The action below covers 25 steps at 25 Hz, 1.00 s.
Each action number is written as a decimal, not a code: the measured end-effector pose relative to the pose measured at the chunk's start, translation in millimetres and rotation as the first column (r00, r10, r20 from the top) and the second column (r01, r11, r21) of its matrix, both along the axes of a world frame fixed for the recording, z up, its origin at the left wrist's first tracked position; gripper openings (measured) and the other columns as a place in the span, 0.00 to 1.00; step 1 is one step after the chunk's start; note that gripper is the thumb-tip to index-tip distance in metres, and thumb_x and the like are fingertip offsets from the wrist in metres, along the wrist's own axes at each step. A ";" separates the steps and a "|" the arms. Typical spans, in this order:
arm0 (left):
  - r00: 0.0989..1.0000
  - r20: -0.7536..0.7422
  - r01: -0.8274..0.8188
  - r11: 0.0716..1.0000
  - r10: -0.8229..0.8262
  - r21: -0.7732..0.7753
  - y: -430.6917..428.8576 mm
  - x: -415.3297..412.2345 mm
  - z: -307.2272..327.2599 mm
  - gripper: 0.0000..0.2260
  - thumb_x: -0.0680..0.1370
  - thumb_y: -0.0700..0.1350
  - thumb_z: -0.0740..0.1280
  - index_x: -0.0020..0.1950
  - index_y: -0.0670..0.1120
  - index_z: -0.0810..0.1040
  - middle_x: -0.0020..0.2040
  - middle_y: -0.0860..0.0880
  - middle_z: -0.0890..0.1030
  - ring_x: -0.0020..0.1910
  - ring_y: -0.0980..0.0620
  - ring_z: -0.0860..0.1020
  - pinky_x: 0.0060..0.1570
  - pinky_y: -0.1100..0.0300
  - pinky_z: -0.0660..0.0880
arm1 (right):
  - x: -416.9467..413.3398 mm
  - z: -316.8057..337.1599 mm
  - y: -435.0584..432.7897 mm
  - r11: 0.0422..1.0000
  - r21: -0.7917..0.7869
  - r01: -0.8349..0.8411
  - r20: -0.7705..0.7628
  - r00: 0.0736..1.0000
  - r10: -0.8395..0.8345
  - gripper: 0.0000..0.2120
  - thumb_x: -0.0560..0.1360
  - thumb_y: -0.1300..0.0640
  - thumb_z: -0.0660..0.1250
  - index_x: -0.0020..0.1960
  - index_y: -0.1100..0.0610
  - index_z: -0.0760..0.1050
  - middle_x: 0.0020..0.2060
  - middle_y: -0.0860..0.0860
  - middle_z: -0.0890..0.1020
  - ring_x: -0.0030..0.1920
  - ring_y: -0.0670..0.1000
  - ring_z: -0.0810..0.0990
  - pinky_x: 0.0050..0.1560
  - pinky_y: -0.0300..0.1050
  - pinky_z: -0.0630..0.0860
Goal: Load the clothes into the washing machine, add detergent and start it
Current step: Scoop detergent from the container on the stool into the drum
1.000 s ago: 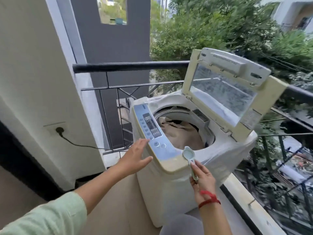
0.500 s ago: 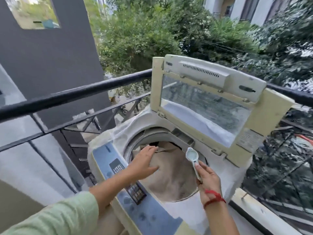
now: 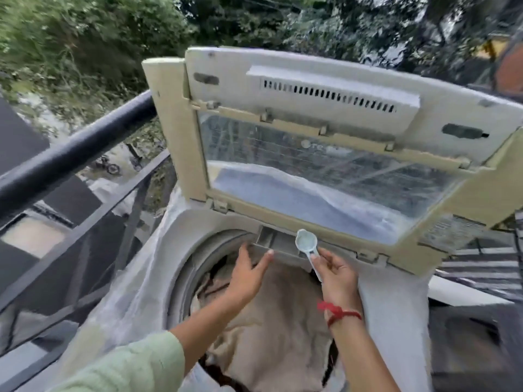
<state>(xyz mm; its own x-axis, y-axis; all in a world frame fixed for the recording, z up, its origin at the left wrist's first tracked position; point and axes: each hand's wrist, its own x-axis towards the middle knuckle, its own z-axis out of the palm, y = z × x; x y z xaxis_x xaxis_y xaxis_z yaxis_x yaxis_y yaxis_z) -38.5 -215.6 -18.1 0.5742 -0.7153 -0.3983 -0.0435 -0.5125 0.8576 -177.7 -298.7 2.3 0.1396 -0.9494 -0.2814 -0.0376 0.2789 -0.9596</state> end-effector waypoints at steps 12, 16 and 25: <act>0.821 -0.451 -0.415 0.908 0.351 -0.050 -30.5 -8.6 -34.5 0.40 0.62 0.71 0.69 0.69 0.61 0.61 0.71 0.47 0.66 0.70 0.49 0.67 0.69 0.47 0.66 | 32.0 -25.1 15.3 0.732 -0.608 -0.308 -0.636 0.741 -0.215 0.10 0.72 0.56 0.66 0.52 0.54 0.80 0.45 0.49 0.84 0.43 0.53 0.81 0.46 0.44 0.73; 0.825 -0.456 -0.382 0.924 0.335 -0.014 -25.2 -8.0 -50.2 0.25 0.58 0.75 0.68 0.53 0.75 0.68 0.67 0.45 0.70 0.66 0.47 0.71 0.67 0.46 0.69 | 30.3 -27.3 12.4 0.615 -0.651 -0.444 -0.720 0.617 -0.317 0.10 0.73 0.55 0.62 0.51 0.53 0.80 0.39 0.48 0.84 0.37 0.53 0.80 0.41 0.45 0.67; 0.855 -0.458 -0.298 0.953 0.243 -0.050 -21.4 1.8 -23.6 0.38 0.64 0.69 0.67 0.70 0.57 0.63 0.71 0.47 0.66 0.68 0.48 0.70 0.67 0.48 0.69 | 13.9 -4.4 3.3 0.277 -0.713 -0.644 -0.680 0.537 -0.500 0.05 0.74 0.60 0.66 0.48 0.54 0.79 0.31 0.48 0.78 0.29 0.54 0.73 0.41 0.46 0.64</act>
